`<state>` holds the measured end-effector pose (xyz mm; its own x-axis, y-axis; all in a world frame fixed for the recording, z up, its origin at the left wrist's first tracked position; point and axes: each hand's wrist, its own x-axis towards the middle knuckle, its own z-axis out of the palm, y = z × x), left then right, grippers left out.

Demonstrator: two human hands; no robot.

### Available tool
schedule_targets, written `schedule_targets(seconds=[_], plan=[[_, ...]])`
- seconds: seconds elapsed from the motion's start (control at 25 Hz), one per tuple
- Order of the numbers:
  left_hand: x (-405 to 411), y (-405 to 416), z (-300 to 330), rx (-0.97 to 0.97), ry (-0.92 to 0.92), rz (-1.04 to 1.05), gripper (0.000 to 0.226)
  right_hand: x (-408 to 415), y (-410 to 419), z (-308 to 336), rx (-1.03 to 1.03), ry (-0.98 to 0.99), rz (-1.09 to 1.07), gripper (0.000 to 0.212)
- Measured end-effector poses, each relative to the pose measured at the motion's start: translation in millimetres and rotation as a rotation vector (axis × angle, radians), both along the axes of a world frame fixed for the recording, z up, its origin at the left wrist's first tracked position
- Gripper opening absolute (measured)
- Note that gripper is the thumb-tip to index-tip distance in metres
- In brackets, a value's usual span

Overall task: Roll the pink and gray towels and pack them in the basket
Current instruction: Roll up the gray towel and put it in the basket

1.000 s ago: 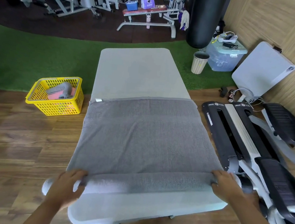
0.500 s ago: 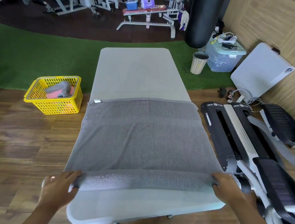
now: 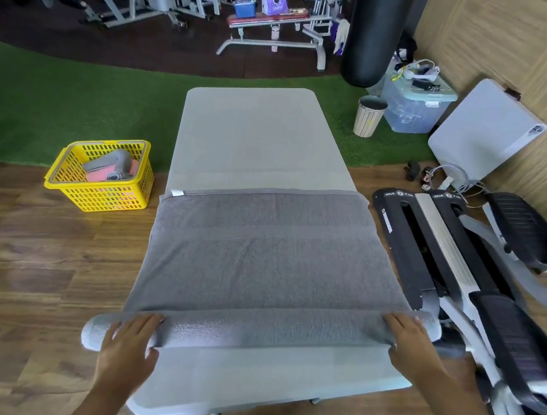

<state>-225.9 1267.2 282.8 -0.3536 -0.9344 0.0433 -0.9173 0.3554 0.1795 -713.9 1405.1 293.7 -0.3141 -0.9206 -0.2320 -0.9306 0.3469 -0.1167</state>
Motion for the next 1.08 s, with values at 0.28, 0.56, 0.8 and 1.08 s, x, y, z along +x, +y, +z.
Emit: schedule_targets(seconds=[0.28, 0.56, 0.8, 1.08], plan=[[10.0, -11.8, 15.0, -0.026, -0.067, -0.061, 0.034, -5.1, -8.8, 18.7, 0.122, 0.071, 0.032, 0.024], [-12.5, -8.8, 4.0, -0.067, -0.008, -0.057, 0.039, -1.4, -13.1, 0.7, -0.158, -0.077, -0.049, 0.037], [-17.2, -6.6, -3.7, 0.021, 0.003, 0.005, 0.052, 4.0, -8.7, -1.9, -0.015, -0.08, -0.055, 0.06], [-7.3, -3.8, -0.1, 0.043, -0.003, -0.01, 0.043, 3.7, -21.1, 23.4, 0.086, -0.02, 0.063, 0.018]])
